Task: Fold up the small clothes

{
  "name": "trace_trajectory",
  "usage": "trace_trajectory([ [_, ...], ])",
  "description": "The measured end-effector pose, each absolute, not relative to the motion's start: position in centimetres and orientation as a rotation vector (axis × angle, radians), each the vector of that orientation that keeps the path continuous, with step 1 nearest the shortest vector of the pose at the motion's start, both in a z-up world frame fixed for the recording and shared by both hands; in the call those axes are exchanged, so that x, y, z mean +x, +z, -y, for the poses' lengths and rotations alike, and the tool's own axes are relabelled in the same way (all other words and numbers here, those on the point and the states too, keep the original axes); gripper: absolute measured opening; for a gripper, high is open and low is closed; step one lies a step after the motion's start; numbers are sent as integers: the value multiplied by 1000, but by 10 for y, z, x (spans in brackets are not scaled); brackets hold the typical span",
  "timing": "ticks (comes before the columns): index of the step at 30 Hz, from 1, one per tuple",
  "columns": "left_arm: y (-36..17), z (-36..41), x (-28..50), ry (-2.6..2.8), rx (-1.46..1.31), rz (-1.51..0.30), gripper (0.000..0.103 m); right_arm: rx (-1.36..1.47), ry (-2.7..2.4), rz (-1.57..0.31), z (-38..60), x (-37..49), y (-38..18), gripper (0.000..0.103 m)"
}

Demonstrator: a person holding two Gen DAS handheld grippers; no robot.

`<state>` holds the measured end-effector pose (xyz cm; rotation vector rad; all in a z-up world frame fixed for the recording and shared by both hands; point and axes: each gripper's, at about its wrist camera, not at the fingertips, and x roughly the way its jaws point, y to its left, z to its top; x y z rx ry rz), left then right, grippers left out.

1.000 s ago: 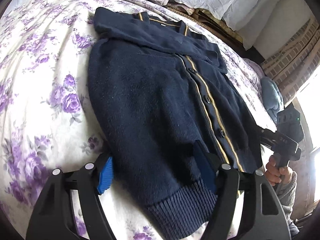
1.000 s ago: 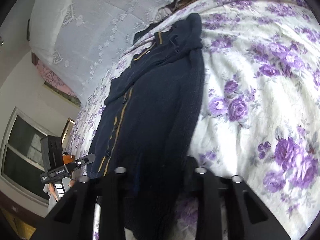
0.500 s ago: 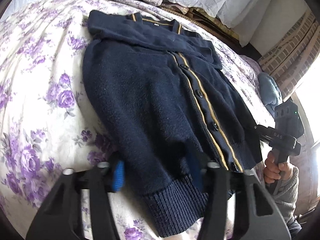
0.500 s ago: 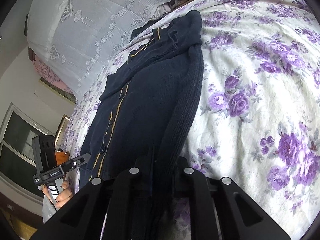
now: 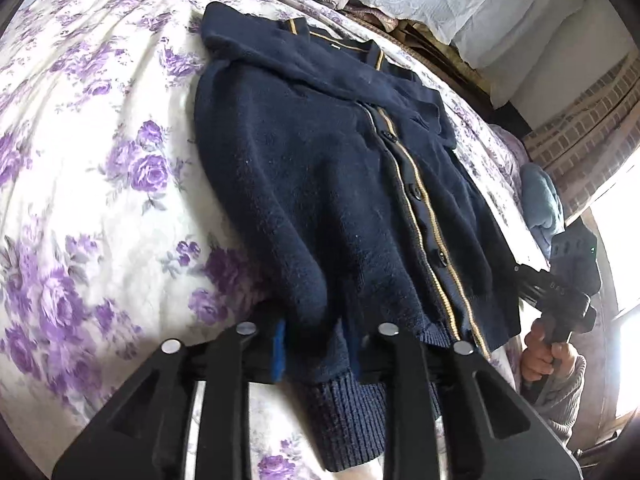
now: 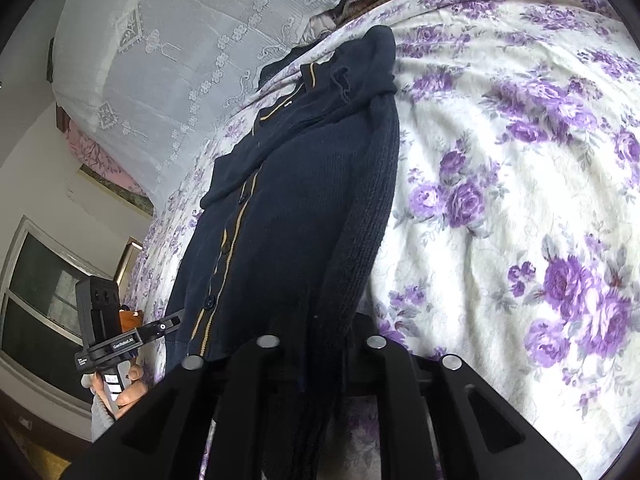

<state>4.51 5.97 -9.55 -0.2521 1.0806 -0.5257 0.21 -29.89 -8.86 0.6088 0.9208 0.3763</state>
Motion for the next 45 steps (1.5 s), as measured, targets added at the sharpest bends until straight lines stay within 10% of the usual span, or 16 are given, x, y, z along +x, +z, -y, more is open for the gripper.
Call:
trace_trajectory([
  [5,-90,-56,40,-519,-212,-1036,9,586,359,-902,296,-1,-86,8],
  [26,-80,-118,-2,-537,-320,-1028,9,636,467,-856,287,-64,-78,10],
  [33,-92,-114,-10,-571,-336,-1080,51,595,475,-892,275,-71,-78,25],
  [35,-92,-105,-13,-561,-277,-1072,48,588,479,-894,271,-72,-79,25],
  [37,-92,-99,-13,-584,-244,-1077,10,578,482,-886,269,-71,-79,13],
  [45,-53,-101,-17,-613,-228,-965,10,603,527,-818,271,-67,-57,11],
])
